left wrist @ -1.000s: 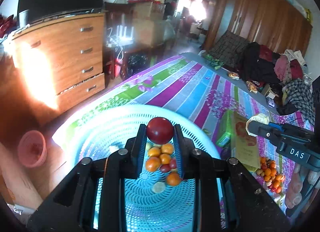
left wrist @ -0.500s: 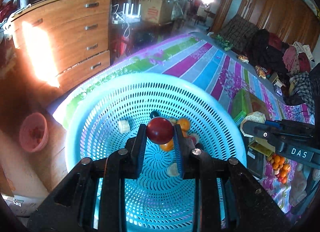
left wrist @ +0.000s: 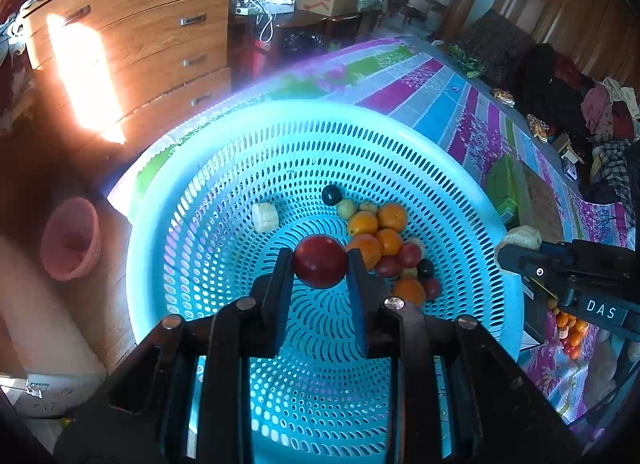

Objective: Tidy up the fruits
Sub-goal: 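Lower both tools into the basket and open them to drop the items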

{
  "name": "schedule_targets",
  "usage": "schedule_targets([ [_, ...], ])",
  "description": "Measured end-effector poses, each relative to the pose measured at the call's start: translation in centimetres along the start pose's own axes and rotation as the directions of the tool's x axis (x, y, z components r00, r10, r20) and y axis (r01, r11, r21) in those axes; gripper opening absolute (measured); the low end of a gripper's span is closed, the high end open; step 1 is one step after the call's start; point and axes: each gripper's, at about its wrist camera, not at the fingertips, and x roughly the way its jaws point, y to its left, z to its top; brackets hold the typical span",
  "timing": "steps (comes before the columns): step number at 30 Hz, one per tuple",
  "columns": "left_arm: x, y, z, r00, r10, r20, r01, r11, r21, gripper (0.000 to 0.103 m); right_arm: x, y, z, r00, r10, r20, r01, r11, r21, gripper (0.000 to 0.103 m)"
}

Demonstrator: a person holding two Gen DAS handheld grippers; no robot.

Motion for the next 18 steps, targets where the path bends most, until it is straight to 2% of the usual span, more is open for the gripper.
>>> schedule_targets([
  [18,1.1,1.1,-0.1,0.999,0.002,-0.034,-0.002,1.0,-0.02,0.028,1.7,-0.2,-0.3,0.999,0.01,-0.039,-0.01,1.0,0.014,0.03],
])
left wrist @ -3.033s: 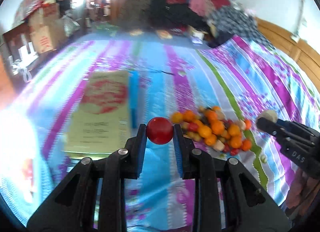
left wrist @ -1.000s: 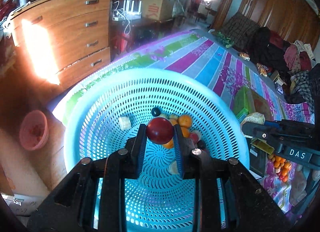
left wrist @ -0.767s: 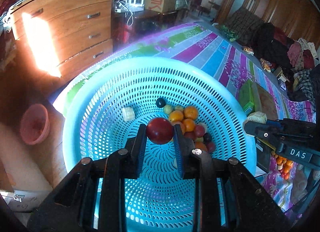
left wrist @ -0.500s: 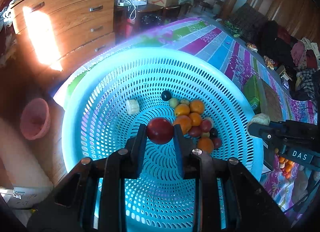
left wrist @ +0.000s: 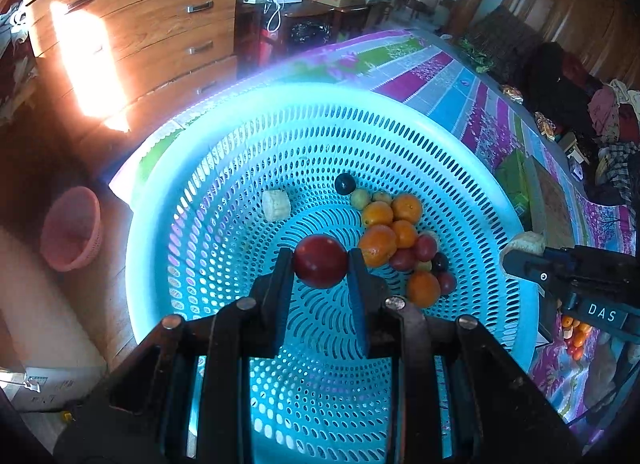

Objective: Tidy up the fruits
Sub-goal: 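Lower both tools into the basket and open them to drop the items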

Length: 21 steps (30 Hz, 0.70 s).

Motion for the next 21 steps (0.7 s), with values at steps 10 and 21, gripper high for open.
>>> schedule_targets([
  [10,0.63,0.09,-0.23,1.0,0.005,-0.024,-0.005,1.0,0.0,0.036,0.69,-0.21,-0.09,1.0,0.001,-0.008,-0.001,1.0,0.012,0.03],
  [21,0.77,0.25,-0.19,1.0,0.013,-0.02,-0.014,1.0,-0.007,0.074,0.66,-0.68,-0.41,1.0,0.01,0.004,-0.01,1.0,0.023,0.051],
])
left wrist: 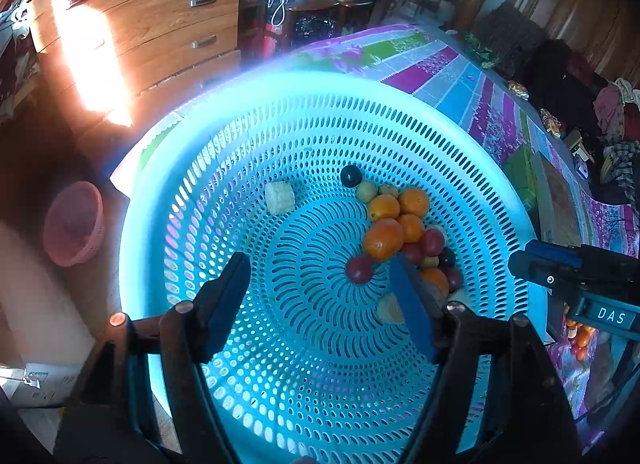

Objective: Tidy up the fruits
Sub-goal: 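Lower both tools into the basket and open them to drop the items, then swing both open tools back and hold them above the fruit pile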

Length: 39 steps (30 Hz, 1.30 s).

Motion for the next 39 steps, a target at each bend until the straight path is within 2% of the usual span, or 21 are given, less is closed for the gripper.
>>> schedule_targets([
  [4,0.0,0.3,0.0,1.0,0.004,0.002,-0.004,1.0,-0.008,0.074,-0.5,-0.3,-0.4,1.0,0.009,0.025,-0.009,1.0,0.016,0.051],
  [10,0.0,0.4,-0.1,1.0,-0.027,0.012,0.027,0.999,-0.025,0.075,-3.6,0.4,-2.2,0.988,-0.026,0.153,0.03,0.999,-0.025,0.051],
  [17,-0.2,-0.2,-0.5,0.999,-0.045,0.022,0.046,0.999,-0.028,0.075,-8.9,1.9,-8.5,0.931,-0.094,0.354,0.133,0.987,-0.087,0.052],
  [21,-1.1,-2.6,-0.6,0.998,-0.04,0.053,0.038,0.999,0.03,0.075,-10.9,0.6,-12.9,0.905,-0.147,0.4,0.187,0.98,-0.064,0.053],
  [23,-1.9,-4.5,-0.6,0.996,-0.046,0.075,0.04,0.996,0.08,0.075,-11.7,-1.0,-15.5,0.891,-0.199,0.407,0.225,0.974,-0.016,0.058],
  [25,-2.6,-6.7,-0.8,0.994,-0.056,0.098,0.043,0.99,0.134,0.075,-12.5,-2.8,-18.1,0.882,-0.244,0.404,0.245,0.968,0.05,0.072],
  [28,-3.4,-10.8,-1.4,0.99,-0.087,0.113,0.059,0.972,0.227,0.084,-13.5,-5.9,-22.1,0.877,-0.296,0.378,0.258,0.955,0.148,0.076],
  [30,-4.0,-14.3,-2.3,0.985,-0.111,0.133,0.068,0.953,0.294,0.096,-14.4,-7.7,-24.5,0.868,-0.345,0.357,0.285,0.935,0.209,0.076],
  [31,-4.3,-15.7,-2.7,0.983,-0.124,0.135,0.075,0.944,0.322,0.096,-14.9,-8.5,-25.5,0.861,-0.368,0.352,0.3,0.925,0.234,0.076],
  [35,-5.0,-22.7,-5.6,0.973,-0.207,0.1,0.143,0.885,0.443,0.102,-17.7,-11.4,-29.1,0.819,-0.471,0.326,0.365,0.868,0.338,0.076],
  [39,-6.0,-27.1,-8.3,0.954,-0.296,0.045,0.235,0.833,0.5,0.103,-20.3,-13.6,-32.0,0.773,-0.554,0.31,0.407,0.807,0.427,0.076],
])
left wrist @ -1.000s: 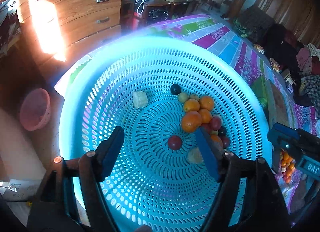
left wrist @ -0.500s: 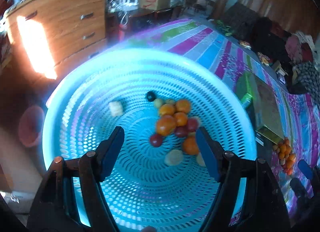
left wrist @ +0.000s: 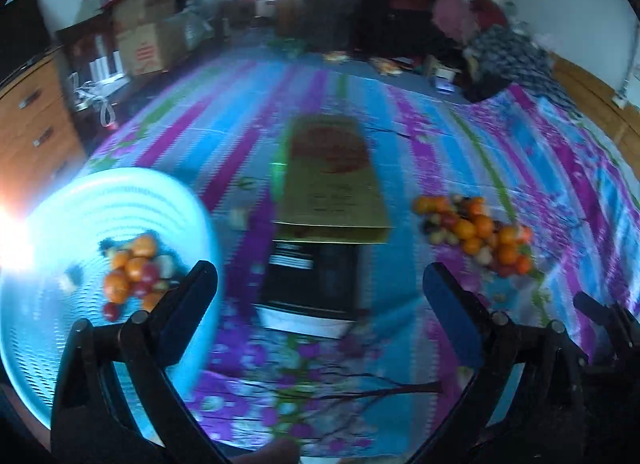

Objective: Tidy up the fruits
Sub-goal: 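Swing both open tools back and hold them above the fruit pile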

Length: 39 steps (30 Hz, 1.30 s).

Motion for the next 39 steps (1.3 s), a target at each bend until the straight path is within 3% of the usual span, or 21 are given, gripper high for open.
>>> schedule_targets([
  [7,-2.1,-4.3,-0.7,0.998,-0.066,0.011,0.066,0.997,0.049,0.103,-2.4,-4.6,-1.9,0.995,-0.1,-0.007,0.101,0.993,0.068,0.078],
  [12,-3.3,-5.9,-1.2,0.997,-0.066,0.036,0.064,0.996,0.059,0.103,-2.9,-6.0,-3.1,0.993,-0.118,-0.023,0.12,0.989,0.084,0.079],
  [23,-2.2,-10.0,-1.6,0.999,-0.052,-0.006,0.052,0.991,0.127,0.103,-2.2,-7.9,-4.4,0.993,-0.11,-0.049,0.115,0.986,0.12,0.079],
  [30,2.0,-11.9,-2.3,0.993,-0.048,-0.108,0.066,0.984,0.167,0.103,0.0,-9.4,-5.3,0.993,-0.086,-0.079,0.096,0.986,0.135,0.086],
  [39,7.8,-13.5,-4.7,0.962,-0.075,-0.263,0.124,0.977,0.174,0.103,1.5,-13.1,-9.2,0.991,-0.057,-0.121,0.084,0.969,0.233,0.086],
])
